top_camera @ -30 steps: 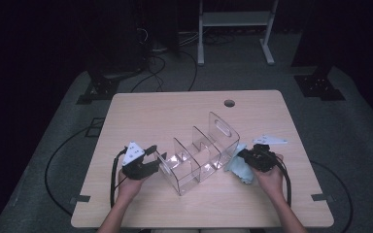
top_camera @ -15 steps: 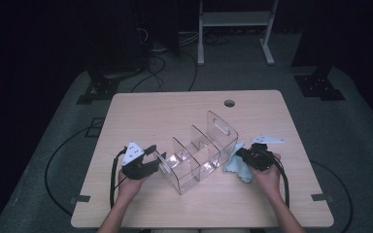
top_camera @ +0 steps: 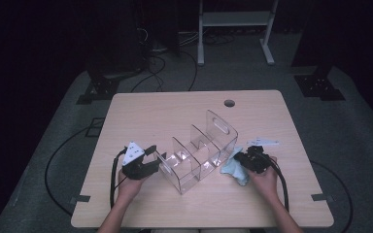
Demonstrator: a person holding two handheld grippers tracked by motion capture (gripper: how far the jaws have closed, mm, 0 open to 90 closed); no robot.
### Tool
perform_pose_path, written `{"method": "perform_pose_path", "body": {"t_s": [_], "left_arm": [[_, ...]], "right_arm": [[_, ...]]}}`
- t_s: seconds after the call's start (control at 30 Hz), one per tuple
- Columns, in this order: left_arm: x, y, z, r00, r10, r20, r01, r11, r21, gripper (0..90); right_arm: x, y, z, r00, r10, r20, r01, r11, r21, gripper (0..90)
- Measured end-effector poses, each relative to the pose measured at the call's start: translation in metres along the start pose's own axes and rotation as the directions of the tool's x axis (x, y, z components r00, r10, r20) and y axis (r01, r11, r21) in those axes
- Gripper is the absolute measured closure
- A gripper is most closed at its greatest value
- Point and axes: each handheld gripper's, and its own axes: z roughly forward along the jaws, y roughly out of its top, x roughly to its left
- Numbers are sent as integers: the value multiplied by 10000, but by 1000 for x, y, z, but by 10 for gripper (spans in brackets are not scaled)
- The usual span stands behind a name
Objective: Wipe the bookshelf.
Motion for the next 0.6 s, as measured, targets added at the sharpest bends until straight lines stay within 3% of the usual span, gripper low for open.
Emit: {"method": "perform_pose_path", "body": {"t_s": [0.13, 0.23, 0.37, 0.6], "left_arm": [[0, 0, 0, 10000, 20, -11, -20, 10000, 3, 465], [0, 0, 0, 10000, -1, -5, 1, 10000, 8, 464], [-1, 0, -1, 10000, -4, 17, 4, 10000, 24, 464], [-1, 0, 0, 10000, 10, 0, -10, 10000, 22, 465]], "right_arm": [[17, -2, -14, 9984, -350, -451, 341, 9992, -215, 841], [41, -1, -20, 9908, -852, -1052, 805, 9956, -484, 840], [54, 2, -22, 9851, -1082, -1336, 1006, 9930, -623, 840], [59, 2, -17, 9846, -1086, -1369, 1010, 9930, -611, 841]]}}
